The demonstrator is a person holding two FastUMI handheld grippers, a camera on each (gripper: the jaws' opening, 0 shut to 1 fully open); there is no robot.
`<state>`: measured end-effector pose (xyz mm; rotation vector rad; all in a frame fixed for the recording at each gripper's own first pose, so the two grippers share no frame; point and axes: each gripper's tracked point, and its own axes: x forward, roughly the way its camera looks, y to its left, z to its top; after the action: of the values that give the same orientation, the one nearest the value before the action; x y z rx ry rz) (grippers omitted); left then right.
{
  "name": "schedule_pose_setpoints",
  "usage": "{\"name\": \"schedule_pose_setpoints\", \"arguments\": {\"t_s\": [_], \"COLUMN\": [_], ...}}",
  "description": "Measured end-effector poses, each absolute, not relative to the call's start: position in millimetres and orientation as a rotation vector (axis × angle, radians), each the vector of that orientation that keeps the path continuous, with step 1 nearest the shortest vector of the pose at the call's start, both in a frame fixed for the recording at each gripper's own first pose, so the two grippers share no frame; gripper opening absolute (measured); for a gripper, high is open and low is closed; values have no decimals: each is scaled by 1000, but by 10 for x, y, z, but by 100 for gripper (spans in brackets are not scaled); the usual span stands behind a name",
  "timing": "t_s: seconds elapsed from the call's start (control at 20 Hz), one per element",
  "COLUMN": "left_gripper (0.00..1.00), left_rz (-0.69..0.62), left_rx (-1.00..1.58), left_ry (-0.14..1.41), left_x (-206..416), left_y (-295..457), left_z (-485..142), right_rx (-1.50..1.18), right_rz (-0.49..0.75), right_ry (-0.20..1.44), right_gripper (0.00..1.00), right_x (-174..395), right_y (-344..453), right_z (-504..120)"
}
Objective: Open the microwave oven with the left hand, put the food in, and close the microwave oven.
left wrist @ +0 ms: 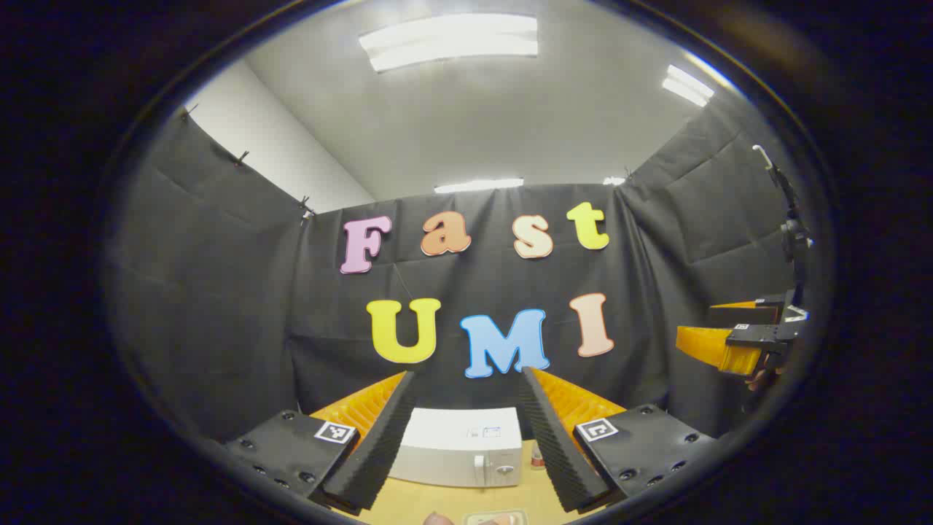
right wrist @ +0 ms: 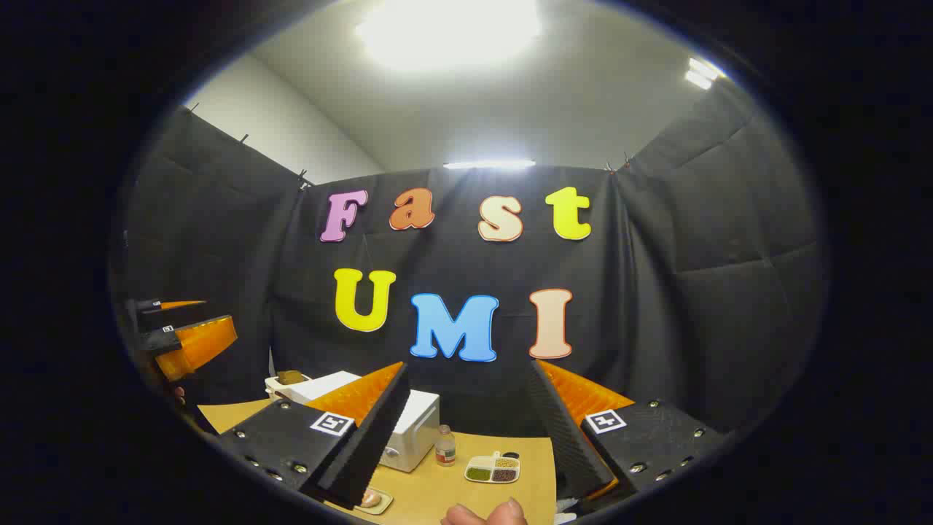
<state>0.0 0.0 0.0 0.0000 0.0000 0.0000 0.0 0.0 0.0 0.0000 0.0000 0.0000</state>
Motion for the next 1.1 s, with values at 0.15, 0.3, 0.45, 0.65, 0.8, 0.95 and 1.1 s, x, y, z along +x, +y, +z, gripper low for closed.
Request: {"name": "schedule_pose_setpoints", "arguments": {"t_s": [0.15, 0.3, 0.45, 0.65, 0.8, 0.95, 1.1], "left_gripper": [94, 94, 94, 94, 94, 94, 94], "left_rz": [-6, 24, 66, 95, 61, 17, -36], "left_rx": [-15, -51, -90, -48, -40, -32, -1], "left_ry": [32, 67, 104, 136, 173, 198, 241], "left_x": [95, 125, 107, 112, 210, 419, 681], "left_y": [-120, -110, -85, -84, -189, -211, -168], "left_z": [-92, -229, -393, -551, -854, -1206, -1752], "right_rx": [-11, 13, 22, 44, 35, 19, 19], "right_rz": [-13, 7, 41, 82, 74, 39, -9], "right_ry": [16, 23, 38, 62, 70, 65, 100], "right_gripper": [99, 99, 99, 99, 99, 99, 99], "right_x": [3, 29, 119, 227, 302, 371, 487], "right_y": [-158, -199, -209, -213, -249, -238, -153], "right_z": [-75, -162, -255, -417, -470, -428, -473]}}
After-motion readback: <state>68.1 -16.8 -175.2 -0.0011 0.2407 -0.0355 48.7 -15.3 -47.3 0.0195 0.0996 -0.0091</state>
